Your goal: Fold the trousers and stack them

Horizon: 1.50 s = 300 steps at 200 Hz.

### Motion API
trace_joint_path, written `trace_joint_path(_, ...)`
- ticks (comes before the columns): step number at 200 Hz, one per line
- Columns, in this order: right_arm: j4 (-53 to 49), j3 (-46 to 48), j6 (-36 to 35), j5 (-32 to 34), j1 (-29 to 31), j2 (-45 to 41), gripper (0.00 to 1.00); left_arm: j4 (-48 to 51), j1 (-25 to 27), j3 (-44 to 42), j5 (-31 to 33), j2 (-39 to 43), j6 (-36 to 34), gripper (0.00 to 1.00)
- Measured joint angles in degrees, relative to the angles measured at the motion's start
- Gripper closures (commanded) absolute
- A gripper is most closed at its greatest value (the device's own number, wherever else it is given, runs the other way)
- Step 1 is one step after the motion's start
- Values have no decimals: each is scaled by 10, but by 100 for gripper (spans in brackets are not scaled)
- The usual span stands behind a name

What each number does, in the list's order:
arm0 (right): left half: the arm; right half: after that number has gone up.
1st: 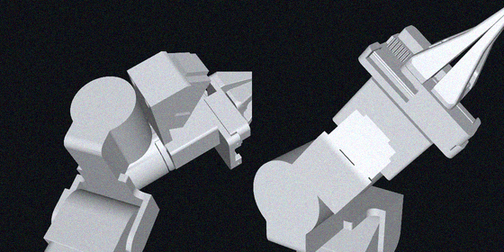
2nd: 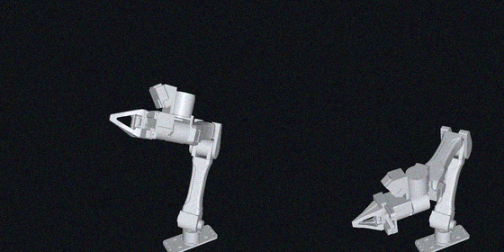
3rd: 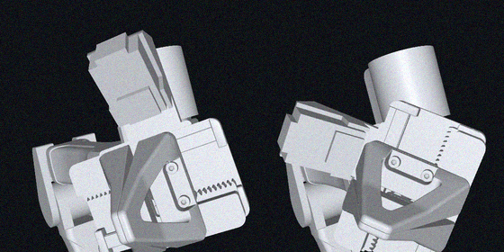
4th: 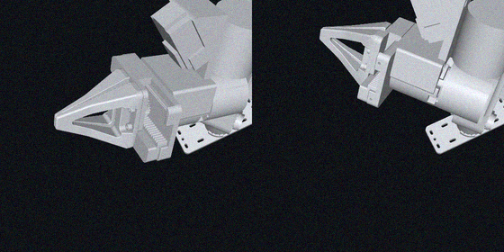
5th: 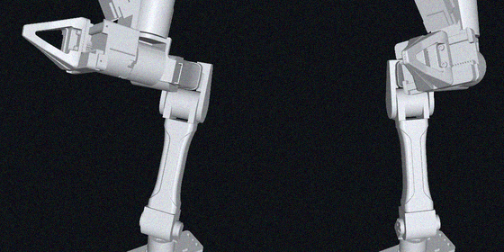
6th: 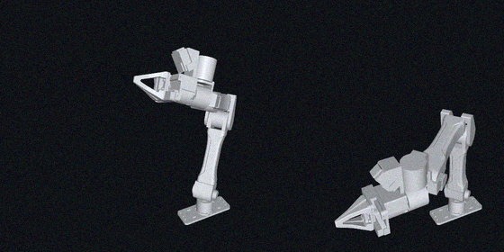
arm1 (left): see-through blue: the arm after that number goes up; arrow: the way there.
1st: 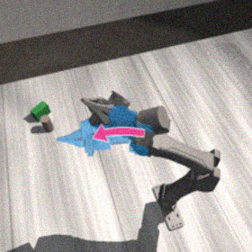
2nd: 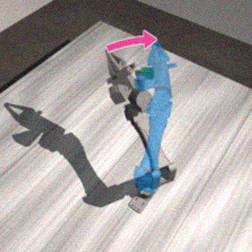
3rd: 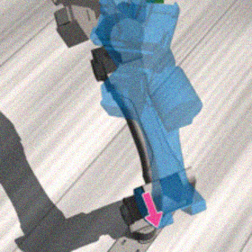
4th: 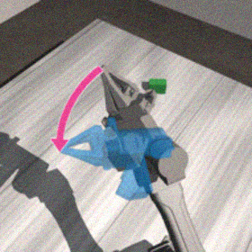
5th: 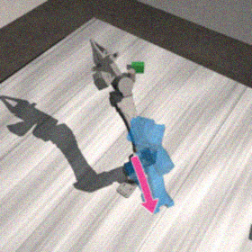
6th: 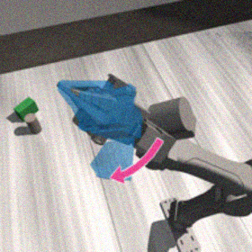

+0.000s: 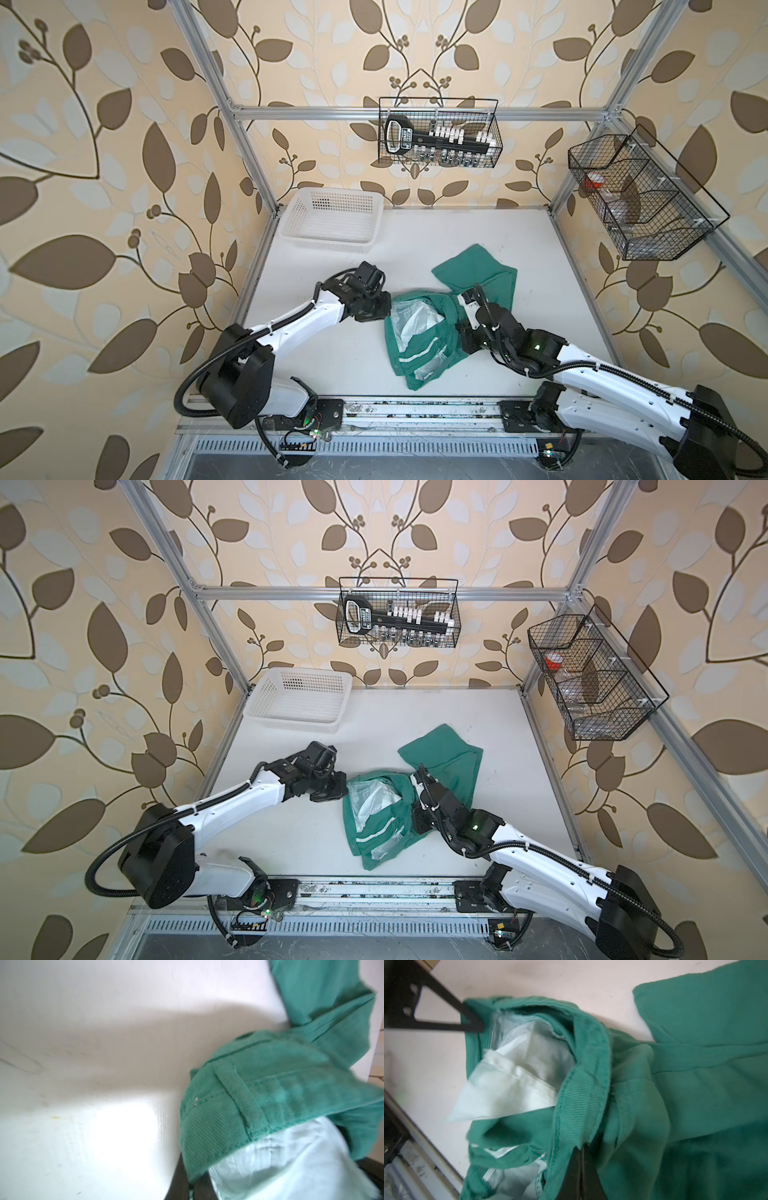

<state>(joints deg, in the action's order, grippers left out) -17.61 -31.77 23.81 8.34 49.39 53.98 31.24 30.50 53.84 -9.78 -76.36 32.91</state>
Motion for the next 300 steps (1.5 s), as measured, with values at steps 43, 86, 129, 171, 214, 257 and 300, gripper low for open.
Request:
trace_joint_path(43, 58, -110, -20, -29, 89, 92, 99, 168, -81, 205, 91, 48, -78, 100)
trace_joint_path(86, 114, -254, -44, -63, 149, 194, 100, 282, -138, 410, 176, 51, -131, 100)
trace_joint_path(129, 145, -303, -54, -98, 125, 181, 100, 335, -141, 551, 171, 42, -150, 100)
trace_joint_path(171, 170, -181, -9, -135, 28, 67, 100, 284, -106, 476, 39, 21, -112, 100)
trace_joint_path(214, 130, 9, 39, -135, -21, -38, 100, 182, 0, 420, 7, -126, -71, 100)
trace_joint_path(257, 75, 89, 60, -99, -45, -99, 99, 106, 19, 419, 12, -264, -45, 100)
trace_joint_path(300, 107, 123, 56, -95, -45, -71, 74, 76, 22, 468, 9, -351, -39, 100)
